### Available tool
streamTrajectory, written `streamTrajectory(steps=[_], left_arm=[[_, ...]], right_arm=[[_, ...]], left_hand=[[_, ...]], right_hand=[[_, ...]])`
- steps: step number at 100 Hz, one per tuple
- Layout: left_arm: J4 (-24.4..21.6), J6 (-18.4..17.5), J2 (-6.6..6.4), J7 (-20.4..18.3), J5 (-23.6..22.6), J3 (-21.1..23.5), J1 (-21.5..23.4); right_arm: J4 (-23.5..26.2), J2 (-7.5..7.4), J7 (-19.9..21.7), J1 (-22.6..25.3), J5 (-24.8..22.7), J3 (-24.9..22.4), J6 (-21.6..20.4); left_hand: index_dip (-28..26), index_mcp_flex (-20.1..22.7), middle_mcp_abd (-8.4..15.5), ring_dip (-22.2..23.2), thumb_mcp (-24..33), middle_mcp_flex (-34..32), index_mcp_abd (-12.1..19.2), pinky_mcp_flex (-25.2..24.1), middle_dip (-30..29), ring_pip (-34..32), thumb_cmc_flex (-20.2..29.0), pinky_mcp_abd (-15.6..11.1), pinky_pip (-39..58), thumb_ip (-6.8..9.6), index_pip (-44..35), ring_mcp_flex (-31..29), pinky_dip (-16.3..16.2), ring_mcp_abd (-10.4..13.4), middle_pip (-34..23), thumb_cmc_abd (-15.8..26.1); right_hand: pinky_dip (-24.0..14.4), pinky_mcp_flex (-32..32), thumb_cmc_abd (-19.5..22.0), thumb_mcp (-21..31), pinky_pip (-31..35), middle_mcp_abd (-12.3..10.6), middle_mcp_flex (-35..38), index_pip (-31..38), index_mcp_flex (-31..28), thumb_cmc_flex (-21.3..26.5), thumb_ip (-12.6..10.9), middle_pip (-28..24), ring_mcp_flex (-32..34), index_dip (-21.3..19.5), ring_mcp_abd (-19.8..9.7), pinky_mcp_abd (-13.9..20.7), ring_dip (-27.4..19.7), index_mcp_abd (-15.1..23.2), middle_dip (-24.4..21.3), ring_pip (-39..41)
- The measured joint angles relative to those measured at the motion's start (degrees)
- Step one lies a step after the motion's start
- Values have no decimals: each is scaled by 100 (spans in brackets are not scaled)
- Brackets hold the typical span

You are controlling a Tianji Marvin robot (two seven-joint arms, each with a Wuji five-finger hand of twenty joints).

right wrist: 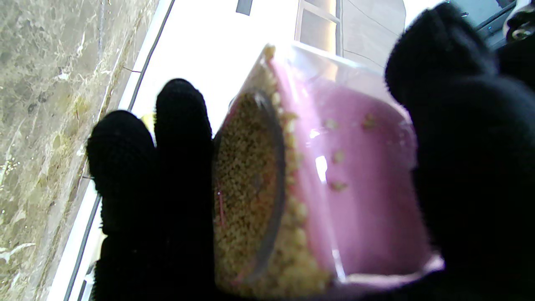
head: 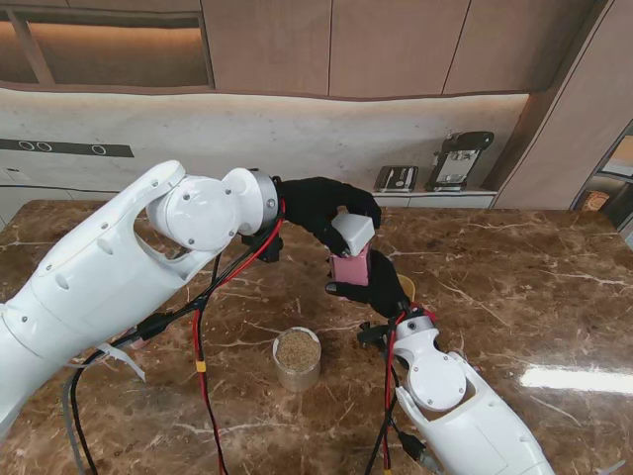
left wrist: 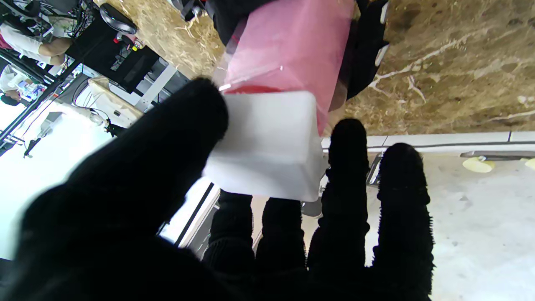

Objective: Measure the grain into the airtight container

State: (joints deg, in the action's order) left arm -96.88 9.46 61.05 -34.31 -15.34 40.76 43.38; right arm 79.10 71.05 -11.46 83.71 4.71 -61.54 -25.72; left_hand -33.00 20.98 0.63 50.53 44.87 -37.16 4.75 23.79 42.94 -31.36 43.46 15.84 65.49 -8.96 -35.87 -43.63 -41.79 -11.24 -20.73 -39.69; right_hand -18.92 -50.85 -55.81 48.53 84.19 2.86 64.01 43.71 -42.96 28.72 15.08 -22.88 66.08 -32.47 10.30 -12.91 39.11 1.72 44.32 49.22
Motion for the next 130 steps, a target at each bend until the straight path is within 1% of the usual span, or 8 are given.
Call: streamTrajectory(steps=[4, 10, 16, 31, 40, 57, 77, 130], left_arm=[[23, -10, 22, 99, -10, -30, -12], [58, 9, 62, 219, -8, -53, -22], [73, 109, 108, 355, -6, -55, -11], [26, 536, 206, 534, -27, -7, 82], [23, 451, 212, 530, -131, -11, 74], [38, 346, 208, 543, -189, -52, 9], [-117, 377, 266, 957, -364, 227, 299], [-104, 180, 196, 711, -441, 31, 150]], right_arm=[[-7, 0, -2, 1, -4, 1, -6], [-12, 1, -7, 3, -10, 1, -17], [-12, 1, -15, 1, -13, 0, -26], [-27, 4, -84, -18, -180, -20, -27], [-30, 4, -81, -26, -171, -21, -30], [-28, 3, -70, -31, -150, -19, -54], [-26, 3, -85, -29, -144, -69, -46], [27, -3, -37, -9, -60, -13, -45]], left_hand=[[249, 267, -79, 65, -430, -485, -3, 353, 353, -161, 283, -13, 173, -14, -89, -330, 154, 5, 593, -188], [732, 607, -234, 3, -777, -997, -94, 811, 454, -340, 350, -69, 363, -78, -102, -751, 371, -50, 984, -343], [1202, 912, -496, -88, -1161, -1401, -393, 1150, 454, -476, 350, -69, 435, -164, -102, -1004, 563, -219, 1080, -351], [2004, 1423, -886, -284, -1758, -1981, -868, 1592, 100, -561, 348, 69, 602, -167, -102, -1435, 774, -461, 951, -342], [2076, 1466, -939, -325, -1933, -1981, -943, 1661, -314, -562, 348, 90, 661, -167, -48, -1478, 843, -472, 695, -224], [2094, 1588, -1028, -422, -1944, -2135, -1030, 1891, -423, -562, 335, 147, 733, -232, -37, -1723, 978, -508, 649, -227], [2094, 1649, -1084, -430, -1998, -2213, -1081, 1997, -423, -562, 328, 186, 776, -234, -37, -1840, 1005, -527, 594, -227], [2095, 1654, -1101, -430, -1999, -2215, -1082, 1998, -423, -562, 328, 192, 787, -234, -37, -1840, 1008, -532, 593, -228]], right_hand=[[0, 6, -4, 0, 0, 0, 0, 0, 0, 2, 0, 0, -1, 0, 0, 0, 0, 4, 0, 0], [0, 26, -6, 0, 0, -1, -1, 0, 0, 2, 0, 0, -1, 0, 0, 0, 0, 9, 0, 0], [0, 29, -6, 0, 0, -1, -2, 0, 0, 2, 0, 0, -1, 0, 0, 0, 0, 9, 0, 0], [0, 30, -6, 0, 0, 0, -2, 0, 0, 2, 0, 0, -1, 0, 0, -3, 0, 9, 0, 0], [0, 31, -6, 0, 0, 0, -2, 0, 0, 2, 0, 0, -1, 0, 0, -3, 0, 9, 0, 0], [0, 31, -6, 0, 0, 0, -2, 0, 0, 2, 0, 0, -1, 0, 0, -3, 0, 9, 0, 0], [0, 33, -2, 0, 0, 0, -2, 0, 1, -2, 0, 0, -1, 0, 1, -5, 0, 2, 0, 0], [-1, 34, -2, 0, 0, -1, -2, 0, 1, -2, 0, 0, -1, 0, 1, -5, 0, 2, 0, 0]])
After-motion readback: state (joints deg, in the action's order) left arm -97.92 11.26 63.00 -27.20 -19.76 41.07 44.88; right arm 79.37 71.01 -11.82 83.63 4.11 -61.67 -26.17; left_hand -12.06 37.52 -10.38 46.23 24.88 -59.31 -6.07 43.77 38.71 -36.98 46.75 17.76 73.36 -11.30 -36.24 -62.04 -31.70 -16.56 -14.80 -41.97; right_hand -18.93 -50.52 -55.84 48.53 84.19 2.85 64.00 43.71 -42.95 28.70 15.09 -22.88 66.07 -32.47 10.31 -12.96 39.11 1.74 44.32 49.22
